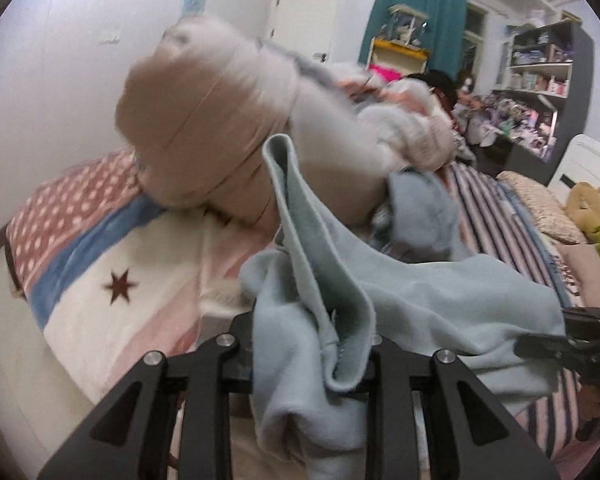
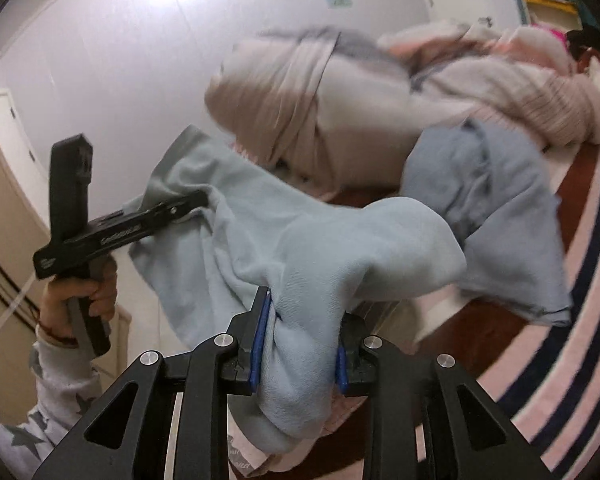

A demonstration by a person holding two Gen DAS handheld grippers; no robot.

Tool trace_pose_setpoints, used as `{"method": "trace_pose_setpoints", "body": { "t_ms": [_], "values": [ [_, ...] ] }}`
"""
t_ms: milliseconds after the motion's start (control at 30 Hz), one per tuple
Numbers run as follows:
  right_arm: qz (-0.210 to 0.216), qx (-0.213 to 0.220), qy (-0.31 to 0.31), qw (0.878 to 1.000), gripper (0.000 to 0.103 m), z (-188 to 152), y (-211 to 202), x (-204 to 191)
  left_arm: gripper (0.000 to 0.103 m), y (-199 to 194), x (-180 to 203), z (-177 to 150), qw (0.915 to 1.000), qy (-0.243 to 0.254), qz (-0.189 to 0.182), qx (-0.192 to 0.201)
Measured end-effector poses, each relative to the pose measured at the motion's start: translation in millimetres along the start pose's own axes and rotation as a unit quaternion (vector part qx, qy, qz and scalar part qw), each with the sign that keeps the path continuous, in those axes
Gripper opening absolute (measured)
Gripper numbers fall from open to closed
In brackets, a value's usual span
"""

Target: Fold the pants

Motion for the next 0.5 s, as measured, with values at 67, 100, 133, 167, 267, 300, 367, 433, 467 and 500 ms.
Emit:
{"method": "trace_pose_setpoints", "body": {
  "t_ms": [67, 100, 133, 167, 267, 300, 367, 433, 467, 500],
  "values": [
    [-0.003, -0.015, -0.009, 1.0, 0.021, -12, 9, 0, 0.024, 8, -4, -8, 1.0, -0.003, 0.002, -0.005],
    [-0.009, -0.022, -0.014, 1.0, 0.021, -18, 13, 1, 0.025, 12, -3, -10, 1.0, -0.002, 0.002, -0.006],
    [-0.014, -0.025, -0.018, 0.999, 0.021, -18, 17, 2, 0.025, 15, -2, -13, 1.0, -0.001, 0.002, -0.007],
    [-0.019, -0.027, -0.022, 0.999, 0.021, -21, 19, 4, 0.026, 18, -1, -13, 1.0, -0.001, 0.003, -0.008],
    [-0.022, -0.028, -0.025, 0.999, 0.025, -23, 20, 5, 0.033, 17, 0, -12, 0.9999, 0.003, 0.014, -0.007],
    [-0.021, -0.03, -0.024, 0.999, 0.029, -23, 20, 4, 0.036, 15, 1, -11, 0.9997, 0.006, 0.022, -0.005],
    [-0.024, -0.03, -0.024, 0.999, 0.03, -24, 13, 5, 0.051, 10, 0, -6, 0.9992, 0.012, 0.039, 0.001],
    [-0.032, -0.025, -0.03, 0.999, 0.035, -24, 5, 9, 0.065, 0, 4, 0, 0.9973, 0.027, 0.067, 0.014],
    [-0.04, -0.019, -0.035, 0.998, 0.041, -25, 0, 12, 0.067, -5, 8, 2, 0.9963, 0.033, 0.076, 0.019],
    [-0.046, -0.015, -0.038, 0.998, 0.046, -25, -4, 15, 0.069, -11, 13, 4, 0.9955, 0.038, 0.084, 0.026]
  ]
}}
Point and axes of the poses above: each gripper's, at about its wrist camera, not at the fingertips, and y roughly the way its jaws point, x to its right, z to its top, the point moved 10 cm from there along y, roughly the way its jaws point, and after that the axes turned 15 degrees about -z, right-handed, at the moved point
